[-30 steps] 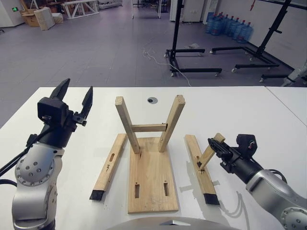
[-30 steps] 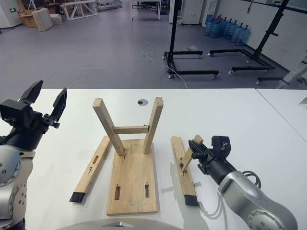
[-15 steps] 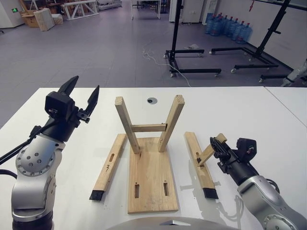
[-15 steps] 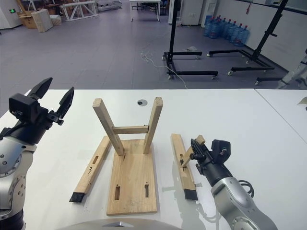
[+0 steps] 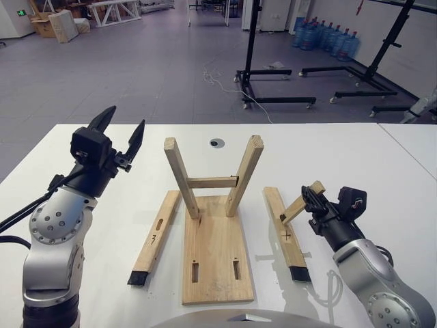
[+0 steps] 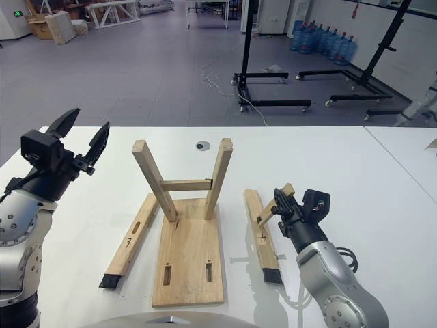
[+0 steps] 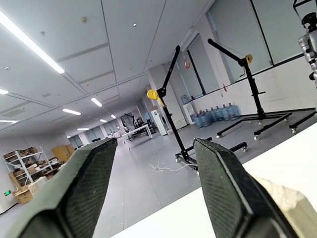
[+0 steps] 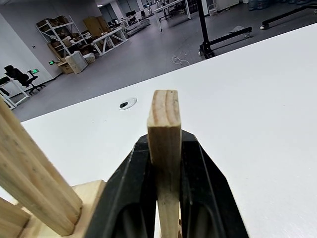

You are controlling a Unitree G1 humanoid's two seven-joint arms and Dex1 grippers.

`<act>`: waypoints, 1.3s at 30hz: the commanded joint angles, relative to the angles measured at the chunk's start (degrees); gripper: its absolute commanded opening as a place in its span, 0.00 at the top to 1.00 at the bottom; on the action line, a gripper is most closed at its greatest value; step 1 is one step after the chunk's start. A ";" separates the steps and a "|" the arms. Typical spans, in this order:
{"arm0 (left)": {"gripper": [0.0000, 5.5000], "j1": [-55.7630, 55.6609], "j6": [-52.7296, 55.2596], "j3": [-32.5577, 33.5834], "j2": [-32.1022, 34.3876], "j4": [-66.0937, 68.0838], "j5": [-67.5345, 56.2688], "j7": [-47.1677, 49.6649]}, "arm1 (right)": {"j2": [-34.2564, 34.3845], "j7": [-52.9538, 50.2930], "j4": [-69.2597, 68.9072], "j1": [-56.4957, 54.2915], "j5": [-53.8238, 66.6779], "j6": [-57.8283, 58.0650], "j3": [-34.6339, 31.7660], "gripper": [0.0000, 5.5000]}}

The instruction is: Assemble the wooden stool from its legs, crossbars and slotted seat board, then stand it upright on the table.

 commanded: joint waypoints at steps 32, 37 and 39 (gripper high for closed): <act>0.49 0.48 -1.16 -4.33 -0.40 1.71 2.86 -0.01 | -3.03 16.87 15.97 -2.09 -23.67 -10.33 8.71 0.93; 0.49 1.09 -2.30 -4.58 -1.42 2.25 4.04 1.28 | -1.92 19.97 22.60 -4.67 -25.93 -16.32 7.73 0.93; 0.49 1.21 -2.86 -4.76 -1.85 2.60 4.54 1.56 | -2.02 20.75 24.55 -5.58 -26.74 -17.67 7.42 0.93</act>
